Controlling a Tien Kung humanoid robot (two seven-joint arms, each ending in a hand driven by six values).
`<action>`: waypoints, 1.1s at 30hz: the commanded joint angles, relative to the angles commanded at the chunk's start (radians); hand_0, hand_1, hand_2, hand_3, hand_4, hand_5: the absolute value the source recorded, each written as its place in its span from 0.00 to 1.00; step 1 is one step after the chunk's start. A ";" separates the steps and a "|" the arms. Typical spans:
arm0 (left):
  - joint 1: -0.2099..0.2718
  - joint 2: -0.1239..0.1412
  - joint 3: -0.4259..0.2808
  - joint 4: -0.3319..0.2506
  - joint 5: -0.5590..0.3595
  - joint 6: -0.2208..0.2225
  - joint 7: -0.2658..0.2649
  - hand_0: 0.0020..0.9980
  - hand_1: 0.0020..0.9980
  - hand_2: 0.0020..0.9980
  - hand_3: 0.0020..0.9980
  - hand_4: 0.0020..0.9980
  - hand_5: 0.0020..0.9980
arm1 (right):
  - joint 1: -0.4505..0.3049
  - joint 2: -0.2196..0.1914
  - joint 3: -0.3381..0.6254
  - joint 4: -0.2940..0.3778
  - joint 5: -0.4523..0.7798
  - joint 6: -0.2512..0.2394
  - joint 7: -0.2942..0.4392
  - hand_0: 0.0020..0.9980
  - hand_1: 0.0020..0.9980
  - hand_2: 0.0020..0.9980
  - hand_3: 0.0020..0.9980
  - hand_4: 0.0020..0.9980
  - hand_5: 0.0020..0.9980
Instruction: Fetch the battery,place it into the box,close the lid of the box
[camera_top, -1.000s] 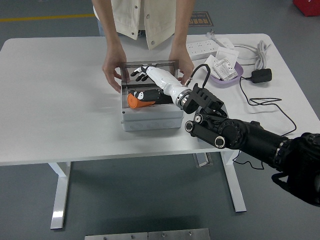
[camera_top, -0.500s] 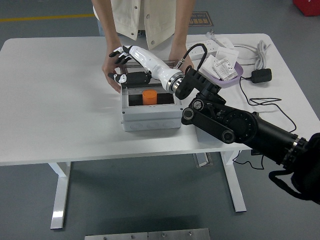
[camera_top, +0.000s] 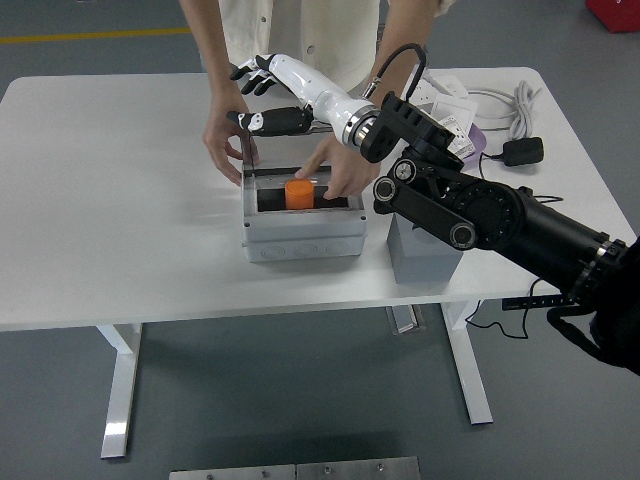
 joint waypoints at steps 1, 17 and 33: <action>0.000 0.000 0.000 0.000 0.000 0.000 0.000 0.57 0.59 0.50 0.56 0.52 0.00 | 0.002 0.000 -0.001 -0.003 0.003 0.000 0.001 0.86 0.69 0.68 0.77 0.78 0.47; -0.006 0.005 -0.007 0.000 0.011 -0.002 0.003 0.57 0.59 0.50 0.56 0.52 0.00 | 0.029 0.014 -0.040 -0.083 0.061 0.009 0.013 0.87 0.71 0.70 0.78 0.80 0.51; -0.010 0.008 -0.002 0.000 0.007 -0.003 0.003 0.57 0.59 0.50 0.56 0.52 0.00 | 0.035 0.030 -0.107 -0.187 0.128 0.021 0.015 0.91 0.82 0.84 0.82 0.83 0.61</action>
